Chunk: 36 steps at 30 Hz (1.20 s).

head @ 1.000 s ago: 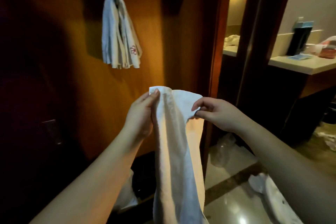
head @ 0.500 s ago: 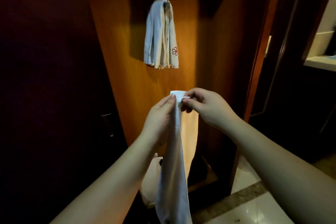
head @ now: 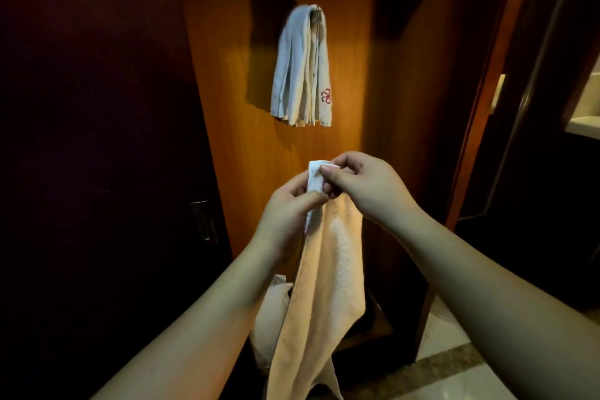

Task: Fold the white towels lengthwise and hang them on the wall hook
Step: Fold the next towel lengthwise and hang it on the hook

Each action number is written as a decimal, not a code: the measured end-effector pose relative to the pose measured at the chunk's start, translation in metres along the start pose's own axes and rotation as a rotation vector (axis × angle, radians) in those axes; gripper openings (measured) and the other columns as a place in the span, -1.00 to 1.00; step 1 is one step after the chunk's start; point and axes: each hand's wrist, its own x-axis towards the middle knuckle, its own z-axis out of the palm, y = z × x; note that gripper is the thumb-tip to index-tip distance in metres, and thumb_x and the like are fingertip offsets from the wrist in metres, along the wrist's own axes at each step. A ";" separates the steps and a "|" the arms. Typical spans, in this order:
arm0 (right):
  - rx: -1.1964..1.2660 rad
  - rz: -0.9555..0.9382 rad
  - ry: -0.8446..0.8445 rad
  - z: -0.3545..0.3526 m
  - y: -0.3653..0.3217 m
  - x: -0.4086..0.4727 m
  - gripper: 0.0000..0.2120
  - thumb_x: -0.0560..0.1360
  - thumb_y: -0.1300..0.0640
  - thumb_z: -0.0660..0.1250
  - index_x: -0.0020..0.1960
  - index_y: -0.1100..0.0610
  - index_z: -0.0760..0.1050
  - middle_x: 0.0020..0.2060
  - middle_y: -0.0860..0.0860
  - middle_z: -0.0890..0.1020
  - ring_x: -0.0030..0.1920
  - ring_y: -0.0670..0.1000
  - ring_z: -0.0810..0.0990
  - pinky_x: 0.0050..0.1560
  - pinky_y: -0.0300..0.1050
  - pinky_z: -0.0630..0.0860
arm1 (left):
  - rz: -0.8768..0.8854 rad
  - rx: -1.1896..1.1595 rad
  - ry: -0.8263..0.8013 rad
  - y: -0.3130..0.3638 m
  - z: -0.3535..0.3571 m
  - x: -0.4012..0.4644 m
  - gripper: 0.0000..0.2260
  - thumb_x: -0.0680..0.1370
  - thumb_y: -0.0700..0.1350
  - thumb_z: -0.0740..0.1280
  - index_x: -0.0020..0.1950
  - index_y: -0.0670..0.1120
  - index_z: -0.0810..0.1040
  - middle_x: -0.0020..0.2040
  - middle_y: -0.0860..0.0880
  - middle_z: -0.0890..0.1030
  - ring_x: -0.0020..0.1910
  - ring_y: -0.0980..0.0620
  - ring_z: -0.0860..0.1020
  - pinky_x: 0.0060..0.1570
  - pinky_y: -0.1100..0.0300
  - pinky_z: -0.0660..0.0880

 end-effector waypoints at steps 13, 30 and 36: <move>-0.339 0.190 -0.300 -0.053 0.017 0.008 -0.75 0.54 -0.18 0.34 -0.08 -0.01 0.62 -0.38 -0.10 0.66 -0.41 -0.20 0.54 -0.34 -0.27 0.42 | -0.023 0.258 0.064 -0.022 0.033 0.008 -0.83 0.60 -0.02 0.37 0.08 -0.06 0.70 -0.07 -0.06 0.72 -0.07 -0.04 0.68 -0.07 0.05 0.56; -0.786 0.120 -0.342 -0.145 0.070 0.004 -0.79 0.58 -0.17 0.26 0.06 -0.09 0.57 -0.06 -0.12 0.58 -0.05 -0.08 0.53 -0.05 -0.12 0.48 | 0.005 0.125 0.121 -0.016 0.008 0.027 -0.87 0.59 -0.09 0.35 0.10 -0.02 0.65 -0.10 0.06 0.72 -0.11 0.08 0.67 -0.15 0.20 0.60; -0.658 -0.185 -0.096 -0.125 0.095 -0.009 -0.76 0.58 -0.04 0.26 -0.07 0.10 0.57 -0.20 -0.04 0.55 -0.13 0.01 0.54 -0.12 -0.03 0.44 | -0.007 0.115 0.140 -0.020 0.000 0.032 -0.85 0.54 -0.03 0.37 0.06 -0.01 0.66 -0.11 0.05 0.71 -0.14 0.07 0.65 -0.07 0.06 0.53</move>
